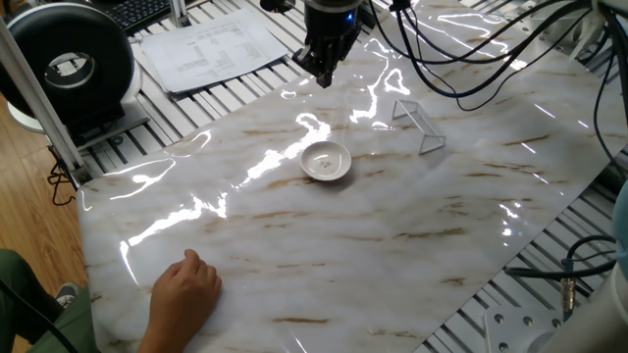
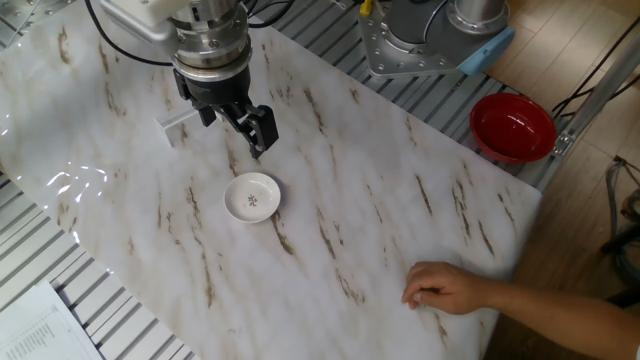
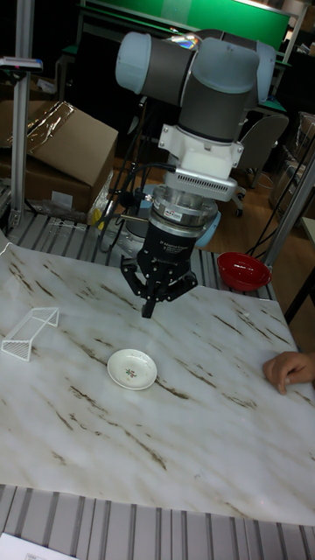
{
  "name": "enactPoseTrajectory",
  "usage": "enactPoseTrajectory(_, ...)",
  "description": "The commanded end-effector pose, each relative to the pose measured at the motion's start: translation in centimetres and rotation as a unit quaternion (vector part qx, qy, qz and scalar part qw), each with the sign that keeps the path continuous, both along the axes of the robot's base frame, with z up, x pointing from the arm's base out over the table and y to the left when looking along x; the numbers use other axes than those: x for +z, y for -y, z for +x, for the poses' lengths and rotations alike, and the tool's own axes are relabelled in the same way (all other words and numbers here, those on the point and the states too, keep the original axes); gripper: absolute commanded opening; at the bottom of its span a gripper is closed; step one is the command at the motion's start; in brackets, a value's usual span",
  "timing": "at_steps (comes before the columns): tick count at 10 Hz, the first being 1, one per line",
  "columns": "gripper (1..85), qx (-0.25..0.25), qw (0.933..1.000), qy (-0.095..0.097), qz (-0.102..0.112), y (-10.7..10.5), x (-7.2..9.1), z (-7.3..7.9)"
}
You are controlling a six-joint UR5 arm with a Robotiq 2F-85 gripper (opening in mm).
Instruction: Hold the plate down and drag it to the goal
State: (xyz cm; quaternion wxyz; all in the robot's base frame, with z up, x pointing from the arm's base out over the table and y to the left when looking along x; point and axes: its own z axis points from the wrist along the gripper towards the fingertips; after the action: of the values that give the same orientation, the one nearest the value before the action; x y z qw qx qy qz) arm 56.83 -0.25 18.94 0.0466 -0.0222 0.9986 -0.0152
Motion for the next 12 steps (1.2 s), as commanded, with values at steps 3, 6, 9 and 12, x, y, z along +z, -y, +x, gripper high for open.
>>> enactPoseTrajectory(3, 1.7, -0.004, 0.9999, 0.007, 0.007, -0.5, 0.0, 0.4)
enactPoseTrajectory(6, 1.7, 0.001, 0.9993, 0.026, 0.026, -1.7, -0.7, 1.2)
enactPoseTrajectory(9, 1.7, -0.017, 0.9978, 0.029, 0.058, -4.3, -2.0, 1.8)
enactPoseTrajectory(12, 1.7, -0.04, 0.9962, 0.044, 0.064, -4.9, -4.7, 1.5)
